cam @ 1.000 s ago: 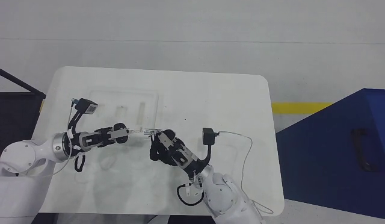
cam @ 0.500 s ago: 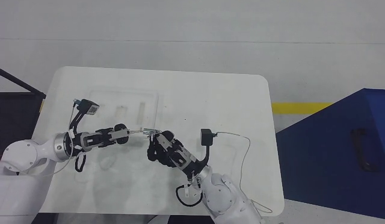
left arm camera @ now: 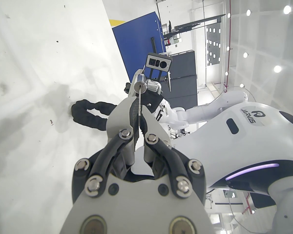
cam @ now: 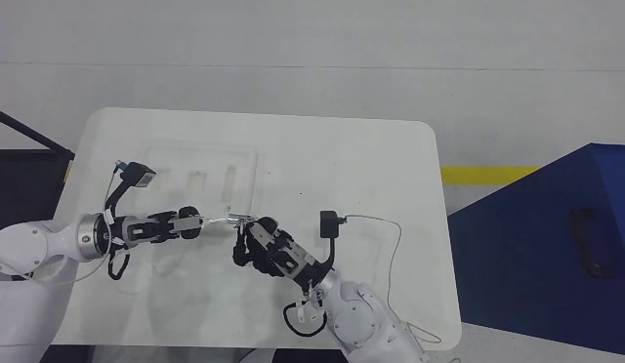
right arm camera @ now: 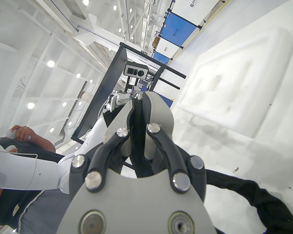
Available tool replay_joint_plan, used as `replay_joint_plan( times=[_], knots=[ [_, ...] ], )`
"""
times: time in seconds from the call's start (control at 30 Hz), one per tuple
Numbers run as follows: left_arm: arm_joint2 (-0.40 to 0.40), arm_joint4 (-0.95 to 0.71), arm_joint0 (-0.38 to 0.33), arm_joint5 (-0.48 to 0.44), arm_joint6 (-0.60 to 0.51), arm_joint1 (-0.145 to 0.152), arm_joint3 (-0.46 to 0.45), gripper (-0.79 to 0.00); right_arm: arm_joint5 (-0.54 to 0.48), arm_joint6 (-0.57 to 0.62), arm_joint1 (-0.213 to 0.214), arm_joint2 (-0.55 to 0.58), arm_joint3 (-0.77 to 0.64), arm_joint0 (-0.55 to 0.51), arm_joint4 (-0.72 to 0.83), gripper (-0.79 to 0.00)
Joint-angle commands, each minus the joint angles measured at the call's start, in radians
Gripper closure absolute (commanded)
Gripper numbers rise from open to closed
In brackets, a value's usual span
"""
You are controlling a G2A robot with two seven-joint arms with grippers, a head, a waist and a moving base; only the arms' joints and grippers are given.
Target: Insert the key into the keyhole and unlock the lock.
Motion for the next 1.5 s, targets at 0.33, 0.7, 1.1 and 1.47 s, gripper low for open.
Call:
replay_joint_plan(
  times=[0.33,0.7,1.1,1.47],
  knots=[
    [-0.002,-0.037,-0.036,0.067,-0.07,0.011,0.035,0.0,-0.021,0.051,0.009,-0.014,-0.003,0.006,0.015,0.0],
    [-0.006,-0.038,-0.015,0.088,-0.087,0.015,0.023,0.0,0.0,0.063,0.017,-0.013,-0.023,-0.005,0.046,0.0],
    [0.006,-0.02,-0.006,0.07,-0.071,0.02,0.003,0.0,-0.005,0.076,0.025,-0.021,-0.021,0.002,0.06,0.0],
    [0.014,-0.016,-0.01,0.068,-0.072,0.024,0.0,0.0,-0.002,0.078,0.032,-0.026,-0.023,0.005,0.067,0.0]
  ],
)
